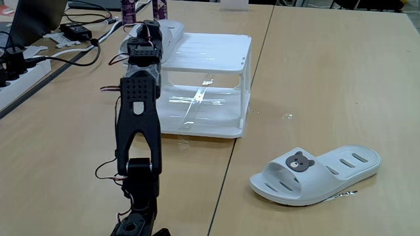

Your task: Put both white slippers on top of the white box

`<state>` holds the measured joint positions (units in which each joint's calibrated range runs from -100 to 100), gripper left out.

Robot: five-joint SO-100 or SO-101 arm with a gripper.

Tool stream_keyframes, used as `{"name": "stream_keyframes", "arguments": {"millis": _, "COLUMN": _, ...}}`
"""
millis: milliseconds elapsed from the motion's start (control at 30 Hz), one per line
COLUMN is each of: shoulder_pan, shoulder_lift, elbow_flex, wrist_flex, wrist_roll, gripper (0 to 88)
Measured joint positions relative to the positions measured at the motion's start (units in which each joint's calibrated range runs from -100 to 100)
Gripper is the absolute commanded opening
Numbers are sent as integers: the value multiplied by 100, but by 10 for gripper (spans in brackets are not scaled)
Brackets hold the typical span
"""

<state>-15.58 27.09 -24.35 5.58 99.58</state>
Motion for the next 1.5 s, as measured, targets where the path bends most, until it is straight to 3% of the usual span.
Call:
{"name": "stream_keyframes", "arguments": {"millis": 367, "shoulder_pan": 30, "shoulder_lift": -2845, "elbow_flex": 3235, "wrist_flex": 0, "wrist_roll": 0, "gripper": 226}}
{"name": "stream_keyframes", "arguments": {"millis": 533, "shoulder_pan": 30, "shoulder_lift": -3546, "elbow_flex": 3019, "wrist_flex": -258, "wrist_roll": 0, "gripper": 16}}
{"name": "stream_keyframes", "arguments": {"millis": 667, "shoulder_pan": 30, "shoulder_lift": -3555, "elbow_flex": 2731, "wrist_flex": -1717, "wrist_roll": 0, "gripper": 8}}
{"name": "stream_keyframes", "arguments": {"millis": 1000, "shoulder_pan": 689, "shoulder_lift": -3563, "elbow_flex": 3208, "wrist_flex": -7142, "wrist_roll": 0, "gripper": 8}}
{"name": "stream_keyframes", "arguments": {"millis": 1133, "shoulder_pan": 914, "shoulder_lift": -4495, "elbow_flex": 5049, "wrist_flex": -7734, "wrist_roll": 0, "gripper": 8}}
{"name": "stream_keyframes", "arguments": {"millis": 1367, "shoulder_pan": 869, "shoulder_lift": -7637, "elbow_flex": 10404, "wrist_flex": -7803, "wrist_roll": 0, "gripper": 8}}
{"name": "stream_keyframes", "arguments": {"millis": 1500, "shoulder_pan": 906, "shoulder_lift": -7761, "elbow_flex": 12273, "wrist_flex": -7785, "wrist_roll": 0, "gripper": 8}}
